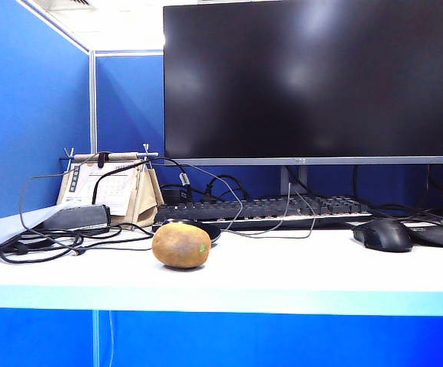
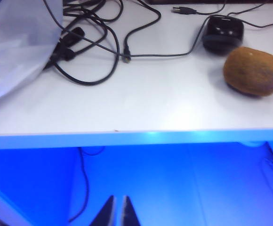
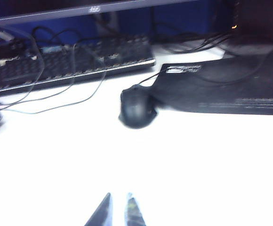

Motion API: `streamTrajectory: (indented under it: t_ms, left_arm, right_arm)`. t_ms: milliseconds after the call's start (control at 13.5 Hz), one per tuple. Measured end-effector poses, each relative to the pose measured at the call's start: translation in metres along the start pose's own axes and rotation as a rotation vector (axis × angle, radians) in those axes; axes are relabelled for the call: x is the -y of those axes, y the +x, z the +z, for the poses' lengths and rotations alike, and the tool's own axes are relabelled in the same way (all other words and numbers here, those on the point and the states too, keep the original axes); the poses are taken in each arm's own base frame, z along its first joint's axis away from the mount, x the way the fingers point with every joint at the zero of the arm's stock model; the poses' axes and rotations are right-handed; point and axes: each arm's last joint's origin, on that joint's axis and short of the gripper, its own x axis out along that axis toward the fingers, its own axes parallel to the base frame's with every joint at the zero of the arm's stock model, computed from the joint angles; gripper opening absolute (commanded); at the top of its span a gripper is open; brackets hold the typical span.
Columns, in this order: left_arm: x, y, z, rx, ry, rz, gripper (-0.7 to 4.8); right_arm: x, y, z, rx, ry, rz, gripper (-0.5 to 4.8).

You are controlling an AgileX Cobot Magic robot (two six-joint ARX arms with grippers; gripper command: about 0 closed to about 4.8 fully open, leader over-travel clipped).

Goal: Pick up the kiwi and place it near the upside-down mouse.

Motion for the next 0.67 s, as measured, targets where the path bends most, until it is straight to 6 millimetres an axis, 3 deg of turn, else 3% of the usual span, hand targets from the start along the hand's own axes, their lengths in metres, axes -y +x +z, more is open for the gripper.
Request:
streamTrajectory:
  t_ms: [148,223,668]
  left_arm:
    - [0.0007,0.0000,-0.0002,-0.006,0.000,-0.024,0.30]
    - [0.0007,0.0000,-0.0002,-0.006,0.000,-0.024,0.30]
    - [0.0007,-0.0001,-0.0002,-0.005,0.000,-0.024,0.30]
  right_arm:
    - [0.0001,0.0000,0.0000,0.000,-0.020,-0.005,0.39]
    - [0.0001,0.0000,0.0000,0.000,-0.046,-0.004,-0.08]
    - [-0.0001,0.0000,-0.0001,0.000,-0.059,0.000,-0.05]
